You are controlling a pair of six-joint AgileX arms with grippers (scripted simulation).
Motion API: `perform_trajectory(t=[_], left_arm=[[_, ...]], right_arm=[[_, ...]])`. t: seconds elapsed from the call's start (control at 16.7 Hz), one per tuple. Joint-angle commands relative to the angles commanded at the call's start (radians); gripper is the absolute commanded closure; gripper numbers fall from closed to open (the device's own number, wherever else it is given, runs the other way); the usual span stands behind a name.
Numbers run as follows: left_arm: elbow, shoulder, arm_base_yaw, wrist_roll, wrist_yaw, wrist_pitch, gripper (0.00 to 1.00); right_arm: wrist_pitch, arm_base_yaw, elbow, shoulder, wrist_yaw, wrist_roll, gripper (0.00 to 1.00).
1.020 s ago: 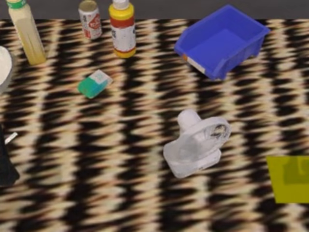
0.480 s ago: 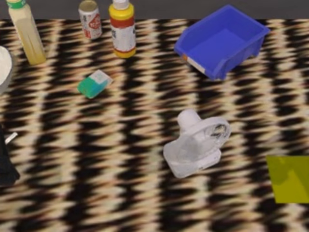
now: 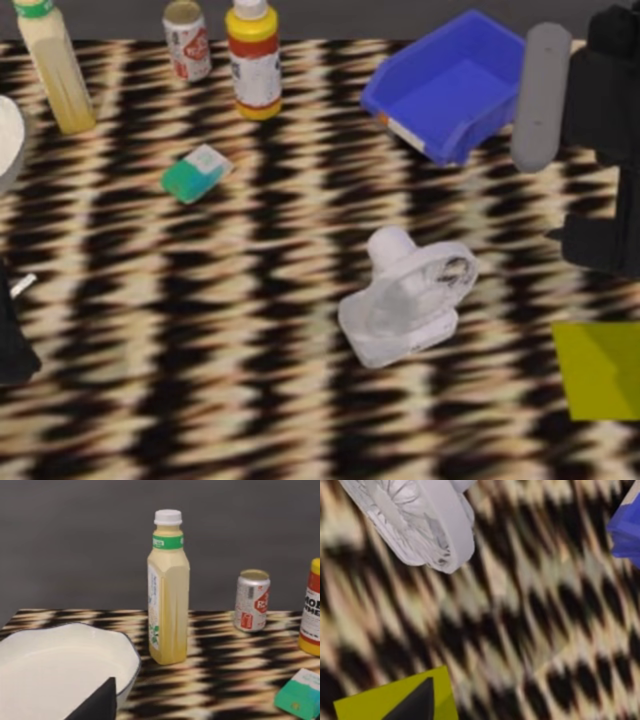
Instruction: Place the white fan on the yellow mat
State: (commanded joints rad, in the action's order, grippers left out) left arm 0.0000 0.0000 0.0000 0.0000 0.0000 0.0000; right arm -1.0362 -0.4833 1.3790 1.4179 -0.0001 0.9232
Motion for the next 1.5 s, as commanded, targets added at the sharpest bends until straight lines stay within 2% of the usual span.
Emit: perform_trajectory(t=[0.3, 0.6, 0.96, 1.5], left_arm=[[0.0, 0.0, 0.0, 0.0, 0.0, 0.0, 0.0], [0.0, 0.0, 0.0, 0.0, 0.0, 0.0, 0.0], [0.0, 0.0, 0.0, 0.0, 0.0, 0.0, 0.0], [0.0, 0.0, 0.0, 0.0, 0.0, 0.0, 0.0]], right_arm=[[-0.294, -0.134, 0.398, 0.416, 0.001, 0.257, 0.0], [-0.451, -0.2, 0.573, 0.61, 0.001, 0.386, 0.0], [-0.452, -0.199, 0.573, 0.616, 0.001, 0.391, 0.0], [-0.254, -0.205, 0.362, 0.605, 0.001, 0.39, 0.0]])
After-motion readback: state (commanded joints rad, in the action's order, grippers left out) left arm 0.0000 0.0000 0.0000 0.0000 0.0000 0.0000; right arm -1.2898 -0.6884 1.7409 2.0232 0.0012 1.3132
